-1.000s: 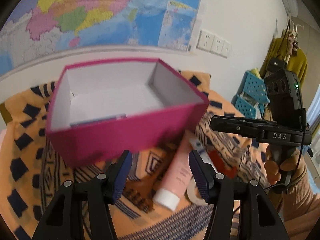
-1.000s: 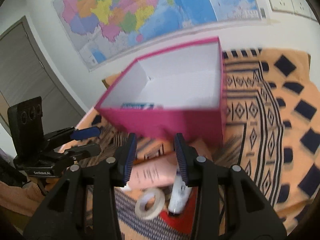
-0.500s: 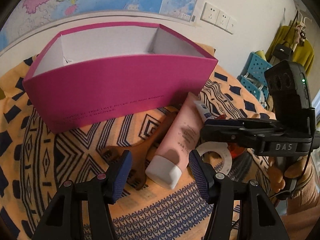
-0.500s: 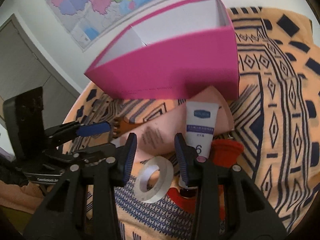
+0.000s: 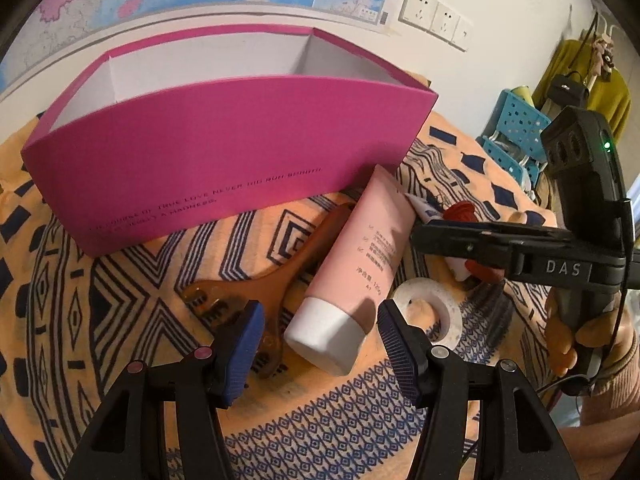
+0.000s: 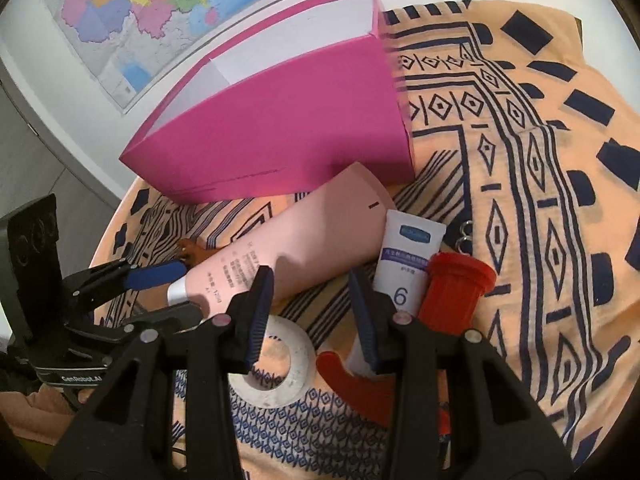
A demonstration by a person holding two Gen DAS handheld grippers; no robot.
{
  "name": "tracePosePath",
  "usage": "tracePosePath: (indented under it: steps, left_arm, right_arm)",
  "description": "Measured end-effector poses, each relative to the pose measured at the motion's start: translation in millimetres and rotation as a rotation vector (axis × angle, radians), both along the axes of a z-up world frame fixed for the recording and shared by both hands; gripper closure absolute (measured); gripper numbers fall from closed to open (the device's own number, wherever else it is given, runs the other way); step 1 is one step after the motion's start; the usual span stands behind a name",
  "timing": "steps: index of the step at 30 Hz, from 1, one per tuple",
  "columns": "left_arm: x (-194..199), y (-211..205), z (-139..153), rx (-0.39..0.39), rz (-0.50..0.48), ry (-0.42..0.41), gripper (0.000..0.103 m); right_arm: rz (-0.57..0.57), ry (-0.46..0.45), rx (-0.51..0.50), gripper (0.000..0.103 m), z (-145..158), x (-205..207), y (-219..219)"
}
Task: Organize rigid objects
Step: 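Move the right tool back toward the remaining tubes and tape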
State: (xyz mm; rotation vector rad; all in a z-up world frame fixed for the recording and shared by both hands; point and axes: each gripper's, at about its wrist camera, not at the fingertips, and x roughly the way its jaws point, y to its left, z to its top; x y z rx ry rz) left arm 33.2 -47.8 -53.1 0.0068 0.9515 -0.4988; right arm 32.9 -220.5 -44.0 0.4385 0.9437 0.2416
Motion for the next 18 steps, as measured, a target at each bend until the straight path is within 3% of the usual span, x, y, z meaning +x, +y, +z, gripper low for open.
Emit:
tracePosePath:
  steps: [13,18]
  left_arm:
    - [-7,18,1,0.017,0.049,0.01,0.045]
    - [-8,23,2,0.011,0.063,0.014,0.045]
  right_arm:
    - [-0.042,0.005,-0.06,0.062,-1,15,-13]
    - [-0.049,0.0,-0.064,0.056,-2,27,-19]
